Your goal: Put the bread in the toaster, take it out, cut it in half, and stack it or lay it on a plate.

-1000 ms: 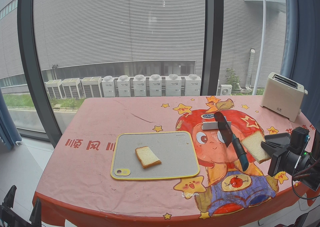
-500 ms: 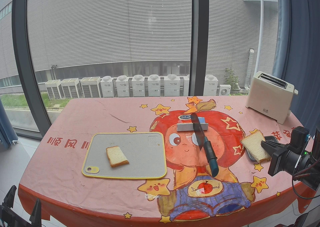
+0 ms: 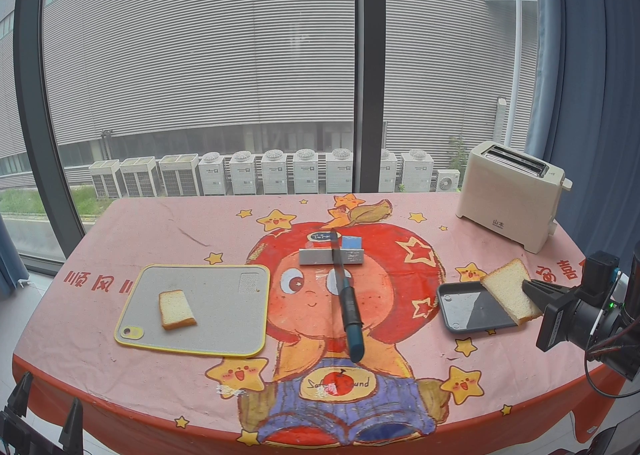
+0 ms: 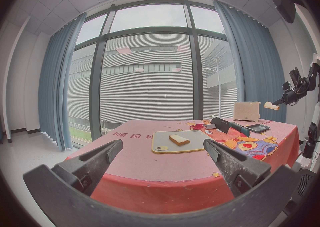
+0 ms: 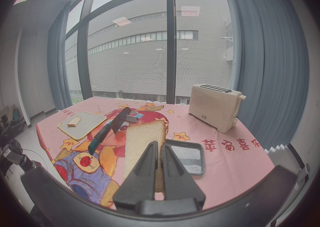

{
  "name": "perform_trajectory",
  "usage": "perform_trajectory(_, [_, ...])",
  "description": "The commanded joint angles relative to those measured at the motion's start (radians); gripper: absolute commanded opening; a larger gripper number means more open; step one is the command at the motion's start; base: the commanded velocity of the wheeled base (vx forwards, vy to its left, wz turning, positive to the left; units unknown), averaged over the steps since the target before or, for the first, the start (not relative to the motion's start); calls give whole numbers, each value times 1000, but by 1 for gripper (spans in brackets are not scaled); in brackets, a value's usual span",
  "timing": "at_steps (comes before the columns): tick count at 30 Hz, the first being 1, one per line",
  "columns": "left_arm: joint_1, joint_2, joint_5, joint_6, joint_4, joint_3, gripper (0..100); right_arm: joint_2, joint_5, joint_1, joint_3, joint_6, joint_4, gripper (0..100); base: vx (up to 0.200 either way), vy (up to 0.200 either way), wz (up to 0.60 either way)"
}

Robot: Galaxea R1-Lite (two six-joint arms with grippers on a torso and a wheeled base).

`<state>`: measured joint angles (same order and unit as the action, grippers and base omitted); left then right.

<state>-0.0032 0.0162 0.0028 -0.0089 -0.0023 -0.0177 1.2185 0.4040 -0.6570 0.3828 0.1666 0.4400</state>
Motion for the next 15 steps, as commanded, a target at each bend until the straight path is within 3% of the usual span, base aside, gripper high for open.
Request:
perform_trajectory(1, [0, -16, 0, 3, -1, 18, 100, 4, -1, -1, 1, 2, 0, 0, 0, 0, 0])
perform_trajectory(15, [0, -16, -3, 7, -1, 18, 100, 12, -1, -1, 19, -1, 0, 0, 0, 0, 0])
